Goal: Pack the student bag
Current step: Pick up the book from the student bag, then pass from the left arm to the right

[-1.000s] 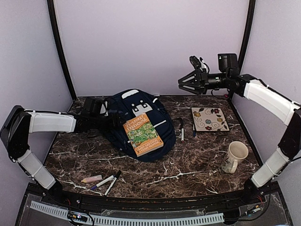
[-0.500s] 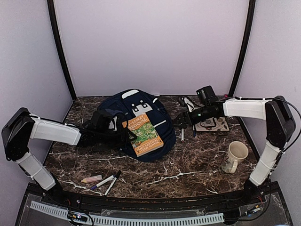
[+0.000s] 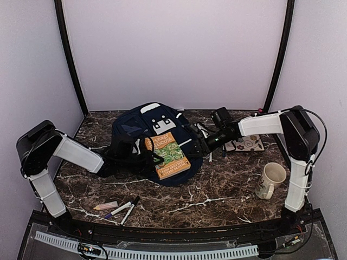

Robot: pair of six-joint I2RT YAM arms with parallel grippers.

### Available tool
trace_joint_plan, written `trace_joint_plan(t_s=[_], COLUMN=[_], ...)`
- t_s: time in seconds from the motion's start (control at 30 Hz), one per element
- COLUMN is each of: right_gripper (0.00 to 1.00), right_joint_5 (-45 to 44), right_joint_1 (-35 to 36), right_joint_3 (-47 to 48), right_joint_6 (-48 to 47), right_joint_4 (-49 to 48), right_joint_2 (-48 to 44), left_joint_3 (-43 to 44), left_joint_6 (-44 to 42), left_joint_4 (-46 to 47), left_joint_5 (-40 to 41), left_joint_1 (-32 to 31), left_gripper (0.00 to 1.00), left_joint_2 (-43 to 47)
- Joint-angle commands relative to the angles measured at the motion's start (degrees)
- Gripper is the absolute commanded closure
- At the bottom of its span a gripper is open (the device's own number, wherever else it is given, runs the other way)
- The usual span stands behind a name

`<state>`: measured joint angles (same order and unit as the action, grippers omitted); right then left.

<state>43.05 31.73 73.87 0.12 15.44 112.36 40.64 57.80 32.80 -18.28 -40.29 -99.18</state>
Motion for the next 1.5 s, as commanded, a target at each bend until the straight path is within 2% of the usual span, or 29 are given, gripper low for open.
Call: trace_joint_plan(t_s=[0.0, 0.13, 0.27, 0.3, 0.33, 0.37, 0.4, 0.53, 0.67, 0.83, 0.97, 1.07, 1.17, 1.3, 1.47], right_gripper=[0.24, 0.24, 0.21, 0.18, 0.07, 0.01, 0.0, 0.0, 0.0, 0.0, 0.01, 0.13, 0.35, 0.58, 0.92], right_joint_5=[4.87, 5.09, 6.89, 7.46, 8.15, 8.85, 9.37, 11.83, 17.65, 26.08, 27.89, 29.57, 30.94, 31.57, 30.84], right_joint_1=[0.64, 0.6, -0.25, -0.76, -1.17, -1.6, -1.91, -1.98, -1.8, -0.96, -0.01, 0.41, 0.42, 0.48, 0.48], right_joint_3=[1.23, 0.34, -0.12, -0.12, -0.05, 0.11, 0.06, 1.5, 4.31, 2.6, -1.23, -1.96, -3.31, -5.13, -6.18], right_joint_6=[1.06, 1.0, 1.71, 2.09, 2.56, 2.94, 3.15, 5.41, 7.65, 12.14, 16.0, 17.98, 22.84, 28.73, 32.13], right_joint_4=[0.58, 0.53, 0.55, 0.37, 0.17, -0.03, -0.46, -1.53, -0.98, -7.89, -13.64, -15.38, -20.47, -26.75, -31.37], right_joint_2=[0.73, -0.65, -2.96, -3.68, -4.51, -5.61, -6.55, -7.31, -4.47, -4.16, -6.07, -6.18, -6.11, -6.26, -6.6], left_joint_3=[-3.12, -4.13, -4.84, -4.95, -4.98, -5.02, -5.04, -5.05, -4.3, -4.17, -3.79, -3.56, -3.68, -3.98, -4.52], left_joint_6=[4.83, 5.3, 3.42, 2.32, 0.99, -0.26, -1.55, -4.16, -3.07, -0.85, -0.36, -0.73, -1.08, -1.07, -1.22], left_joint_4=[12.53, 15.01, 15.95, 16.31, 16.63, 16.87, 17.43, 22.3, 27.86, 34.17, 36.7, 36.45, 35.83, 35.1, 33.84], left_joint_5=[-2.11, -1.78, -2.26, -2.73, -3.23, -3.96, -4.9, -9.96, -14.97, -16.91, -18.29, -17.8, -16.25, -14.98, -13.58], left_joint_1=[-0.31, -0.31, -0.4, -0.48, -0.49, -0.49, -0.49, -0.49, -0.49, -0.5, -0.49, -0.49, -0.49, -0.49, -0.49], left_gripper=[0.66, 0.87, 0.97, 0.99, 1.0, 1.0, 1.0, 1.0, 1.0, 1.0, 1.0, 1.0, 1.0, 1.0, 1.0], left_joint_2=[-1.69, 0.62, 4.97, 6.18, 7.29, 8.45, 9.27, 10.75, 9.51, 7.98, 6.98, 6.4, 6.15, 6.1, 6.05])
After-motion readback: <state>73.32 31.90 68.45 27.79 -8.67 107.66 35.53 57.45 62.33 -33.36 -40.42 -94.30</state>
